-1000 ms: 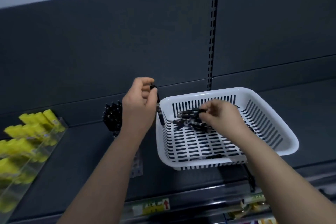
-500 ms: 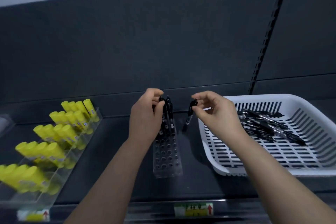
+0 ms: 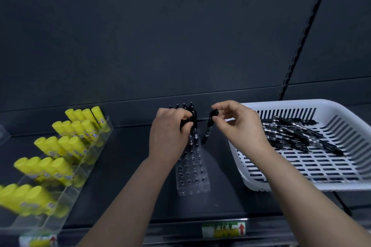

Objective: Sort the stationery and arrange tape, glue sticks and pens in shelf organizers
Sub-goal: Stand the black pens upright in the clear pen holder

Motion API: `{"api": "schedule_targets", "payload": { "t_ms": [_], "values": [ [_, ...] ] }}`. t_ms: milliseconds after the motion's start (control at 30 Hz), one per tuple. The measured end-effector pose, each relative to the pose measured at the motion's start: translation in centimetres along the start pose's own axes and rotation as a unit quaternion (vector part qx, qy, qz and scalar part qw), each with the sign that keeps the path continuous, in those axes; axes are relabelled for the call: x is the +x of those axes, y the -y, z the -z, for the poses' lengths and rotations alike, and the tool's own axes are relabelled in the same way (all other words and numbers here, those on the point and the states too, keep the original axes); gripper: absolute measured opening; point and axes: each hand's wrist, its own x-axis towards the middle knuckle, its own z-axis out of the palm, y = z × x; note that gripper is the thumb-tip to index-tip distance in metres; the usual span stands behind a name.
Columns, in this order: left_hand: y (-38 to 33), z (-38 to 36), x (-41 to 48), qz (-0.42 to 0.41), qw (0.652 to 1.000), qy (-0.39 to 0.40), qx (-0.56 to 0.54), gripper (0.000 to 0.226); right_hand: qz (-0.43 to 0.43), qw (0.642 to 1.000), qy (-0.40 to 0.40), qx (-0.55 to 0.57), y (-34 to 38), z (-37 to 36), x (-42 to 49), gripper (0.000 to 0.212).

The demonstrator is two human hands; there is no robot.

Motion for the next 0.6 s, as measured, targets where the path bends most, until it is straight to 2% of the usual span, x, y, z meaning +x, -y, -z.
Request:
{"api": "schedule_targets", "payload": {
  "t_ms": [233,400,600],
  "values": [
    [0.0,0.4,-0.2,0.012,0.998,-0.015,0.059,0.02,0.02,1.0,0.003,0.011,0.5,-0.4,0.4,0.026],
    [0.1,1.3,-0.6,0.029,0.999,-0.034,-0.002,0.039,0.037,0.998,0.048,-0.009,0.6,-1.7,1.2,0.029],
    [1.5,2.3,-1.0,0.042,0.998,-0.044,-0.015,0.025,0.047,0.983,0.142,-0.102,-0.4,-3.4,1.3,0.028]
  ]
}}
